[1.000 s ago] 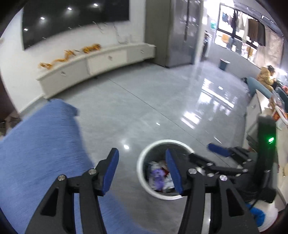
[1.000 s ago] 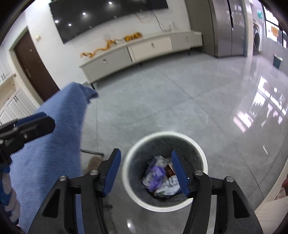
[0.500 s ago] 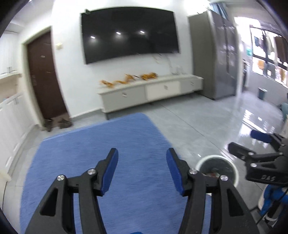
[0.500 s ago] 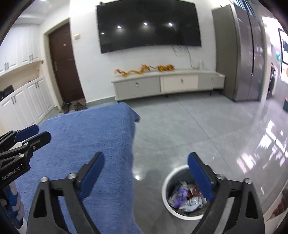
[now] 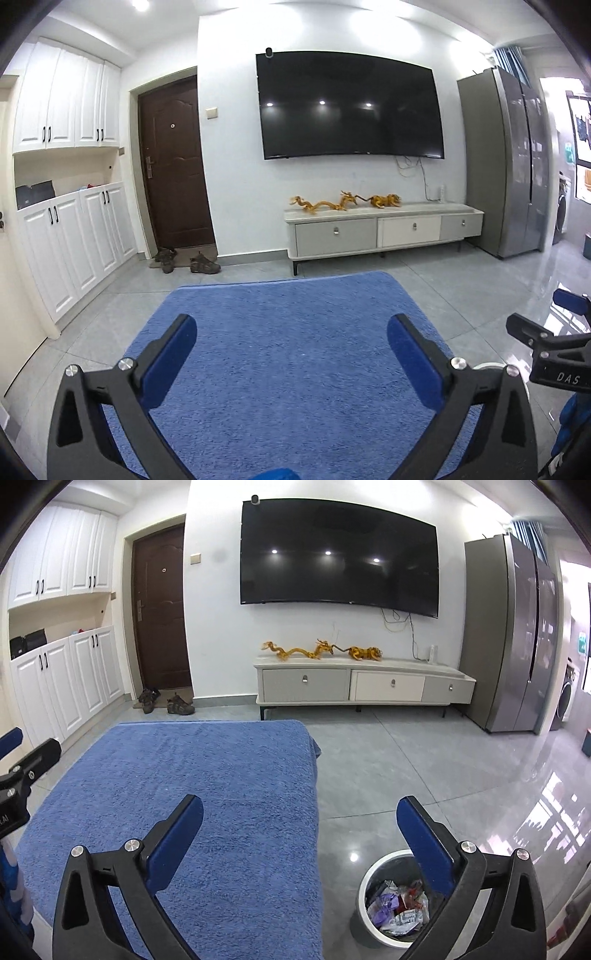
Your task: Collect trash
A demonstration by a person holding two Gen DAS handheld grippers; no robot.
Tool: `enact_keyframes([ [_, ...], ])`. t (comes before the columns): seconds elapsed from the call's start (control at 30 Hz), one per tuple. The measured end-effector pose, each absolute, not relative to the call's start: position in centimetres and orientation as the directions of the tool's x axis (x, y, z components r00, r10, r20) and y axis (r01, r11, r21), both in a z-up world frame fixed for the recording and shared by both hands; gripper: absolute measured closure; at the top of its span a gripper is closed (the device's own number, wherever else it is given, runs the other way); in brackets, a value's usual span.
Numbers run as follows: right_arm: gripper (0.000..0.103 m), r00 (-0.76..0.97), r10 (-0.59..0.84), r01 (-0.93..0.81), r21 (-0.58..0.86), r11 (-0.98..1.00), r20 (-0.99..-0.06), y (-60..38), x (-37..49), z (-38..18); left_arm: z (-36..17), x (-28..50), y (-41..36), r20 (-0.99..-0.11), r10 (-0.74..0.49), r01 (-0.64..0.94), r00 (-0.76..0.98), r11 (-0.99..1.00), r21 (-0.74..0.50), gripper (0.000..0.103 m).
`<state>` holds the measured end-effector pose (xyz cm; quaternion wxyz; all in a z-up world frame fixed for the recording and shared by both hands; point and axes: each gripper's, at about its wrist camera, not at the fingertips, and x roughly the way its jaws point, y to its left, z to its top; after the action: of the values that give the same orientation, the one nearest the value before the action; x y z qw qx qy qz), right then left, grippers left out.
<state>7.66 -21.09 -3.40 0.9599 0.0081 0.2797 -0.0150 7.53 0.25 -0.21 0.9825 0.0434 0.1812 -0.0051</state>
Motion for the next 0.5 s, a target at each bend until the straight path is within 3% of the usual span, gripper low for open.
enact_keyframes([
  [0.5,0.000,0.857,-0.075,0.078,-0.014,0.997,-0.509,-22.3,7.3,-2.9,0.0,7.4,0.8,-0.326,0.020,0.010,0.945,0.996,0.090,0.000],
])
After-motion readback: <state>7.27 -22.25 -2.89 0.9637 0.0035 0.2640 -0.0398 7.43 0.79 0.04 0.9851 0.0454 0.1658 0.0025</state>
